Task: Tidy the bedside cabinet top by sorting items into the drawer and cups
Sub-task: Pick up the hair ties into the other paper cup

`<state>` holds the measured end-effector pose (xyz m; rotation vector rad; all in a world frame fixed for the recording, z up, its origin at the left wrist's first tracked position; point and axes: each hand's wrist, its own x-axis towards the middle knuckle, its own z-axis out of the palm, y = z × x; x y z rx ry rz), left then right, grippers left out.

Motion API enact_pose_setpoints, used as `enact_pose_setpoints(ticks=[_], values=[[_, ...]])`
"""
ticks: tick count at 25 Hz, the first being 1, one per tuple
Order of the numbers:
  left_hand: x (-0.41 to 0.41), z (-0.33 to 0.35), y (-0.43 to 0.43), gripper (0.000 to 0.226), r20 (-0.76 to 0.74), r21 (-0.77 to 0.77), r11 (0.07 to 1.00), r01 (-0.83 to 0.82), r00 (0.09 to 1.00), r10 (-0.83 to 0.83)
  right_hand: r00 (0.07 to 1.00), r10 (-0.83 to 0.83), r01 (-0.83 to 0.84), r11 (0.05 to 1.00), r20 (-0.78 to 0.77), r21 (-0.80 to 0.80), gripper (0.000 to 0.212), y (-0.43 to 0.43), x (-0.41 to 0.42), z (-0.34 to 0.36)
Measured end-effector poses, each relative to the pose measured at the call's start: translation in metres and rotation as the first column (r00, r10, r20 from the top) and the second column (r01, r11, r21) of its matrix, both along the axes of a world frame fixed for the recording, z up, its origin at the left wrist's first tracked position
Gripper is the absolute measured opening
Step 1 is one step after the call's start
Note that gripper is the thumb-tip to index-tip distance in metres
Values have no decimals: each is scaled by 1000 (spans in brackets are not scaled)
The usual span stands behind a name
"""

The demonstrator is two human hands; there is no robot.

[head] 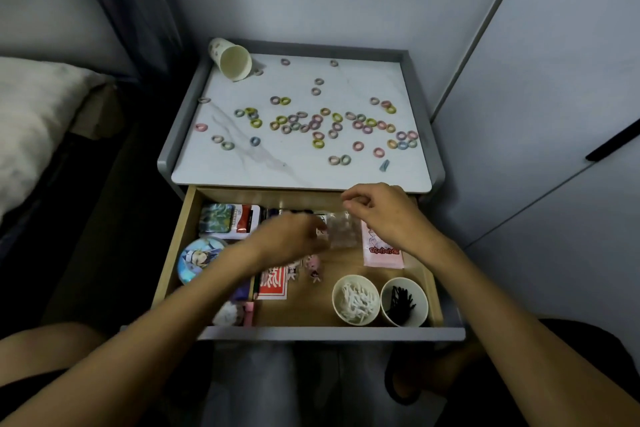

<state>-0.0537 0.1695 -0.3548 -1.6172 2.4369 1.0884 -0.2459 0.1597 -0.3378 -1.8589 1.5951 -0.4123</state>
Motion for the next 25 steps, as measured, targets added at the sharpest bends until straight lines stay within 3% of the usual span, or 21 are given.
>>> enact_pose_setpoints(ticks=[6, 11, 15, 19, 25], values=[[81, 60, -59, 33, -234, -104, 917, -386, 905, 354, 992, 98, -91, 991, 75, -99, 26, -55, 52, 28], [131, 63, -90, 29, -272, -115, 834, -540, 824, 497, 979, 170, -152, 976, 109, -157, 36, -165, 135, 32], [153, 52, -106, 30, -279, -142, 788, -598, 788, 548, 975, 153, -142, 987, 163, -78, 50, -240, 197, 20], [159, 45, -114, 31, -271, -168, 776, -608, 785, 557, 966, 90, -99, 995, 243, 27, 46, -275, 228, 12], [163, 42, -113, 35, -244, -262, 748, -609, 792, 559, 922, -45, 44, 999, 384, 11, 28, -268, 223, 40]])
